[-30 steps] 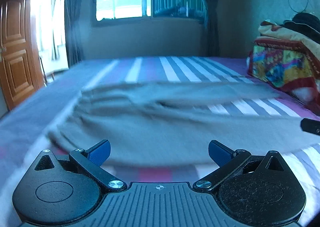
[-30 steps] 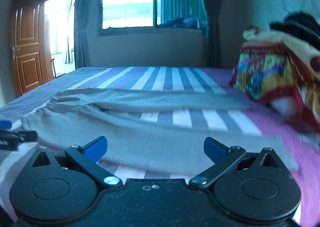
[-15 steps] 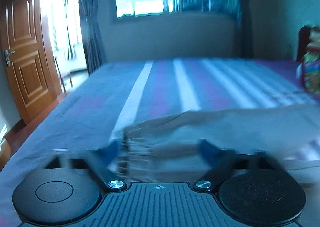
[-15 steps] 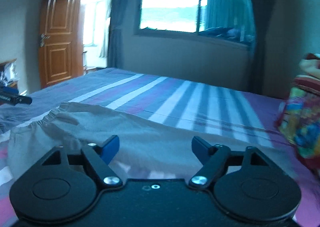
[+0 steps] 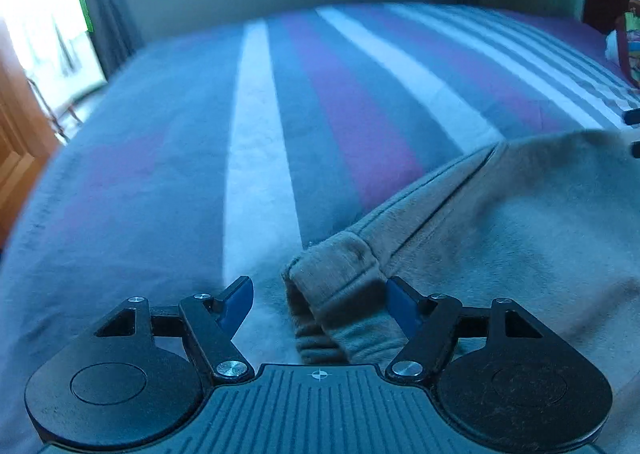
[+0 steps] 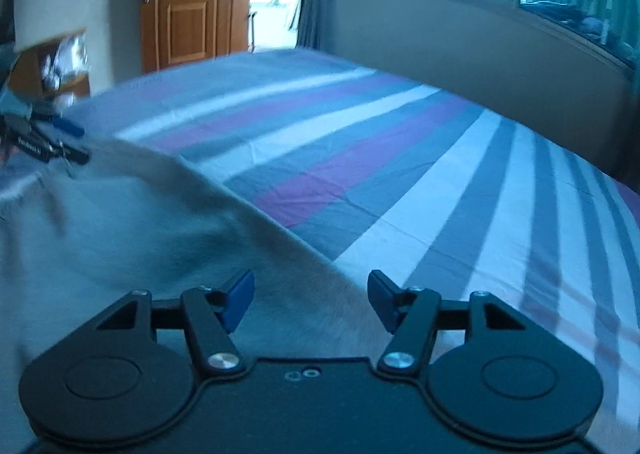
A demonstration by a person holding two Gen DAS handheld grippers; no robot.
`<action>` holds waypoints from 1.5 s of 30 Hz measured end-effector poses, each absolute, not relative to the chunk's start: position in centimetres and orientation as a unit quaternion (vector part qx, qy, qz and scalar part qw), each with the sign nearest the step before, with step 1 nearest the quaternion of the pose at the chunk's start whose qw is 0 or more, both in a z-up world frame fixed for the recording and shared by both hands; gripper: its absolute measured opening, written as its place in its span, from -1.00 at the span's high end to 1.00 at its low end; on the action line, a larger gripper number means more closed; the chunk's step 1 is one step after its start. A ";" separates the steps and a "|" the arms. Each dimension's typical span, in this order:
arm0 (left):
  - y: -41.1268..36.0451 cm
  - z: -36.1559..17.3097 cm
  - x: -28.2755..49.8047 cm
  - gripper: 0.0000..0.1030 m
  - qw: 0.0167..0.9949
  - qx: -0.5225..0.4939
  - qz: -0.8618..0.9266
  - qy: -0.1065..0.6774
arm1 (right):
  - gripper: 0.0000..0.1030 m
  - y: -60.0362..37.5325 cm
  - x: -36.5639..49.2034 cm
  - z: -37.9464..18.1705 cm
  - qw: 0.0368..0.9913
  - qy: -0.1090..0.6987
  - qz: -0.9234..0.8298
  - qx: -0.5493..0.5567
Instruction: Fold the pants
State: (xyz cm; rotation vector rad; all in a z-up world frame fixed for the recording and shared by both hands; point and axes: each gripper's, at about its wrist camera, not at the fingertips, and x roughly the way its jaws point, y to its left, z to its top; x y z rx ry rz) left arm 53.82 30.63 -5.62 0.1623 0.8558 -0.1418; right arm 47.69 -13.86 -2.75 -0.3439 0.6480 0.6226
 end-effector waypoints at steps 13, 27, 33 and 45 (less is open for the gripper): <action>29.8 -8.1 55.4 0.64 0.907 0.028 -0.111 0.404 | 0.87 -15.5 50.5 -5.3 0.842 0.394 0.333 -0.159; 30.5 2.3 33.9 0.66 0.957 0.089 -0.169 0.217 | 0.92 -20.1 28.5 6.2 0.887 0.198 0.338 -0.245; 29.0 -2.4 25.6 0.66 0.935 0.142 -0.166 0.280 | 0.92 -20.7 17.0 3.3 0.882 0.211 0.344 -0.244; 33.7 -4.2 16.9 0.02 0.946 -0.095 -0.031 0.309 | 0.29 -25.0 13.4 -1.5 0.915 0.326 0.237 0.024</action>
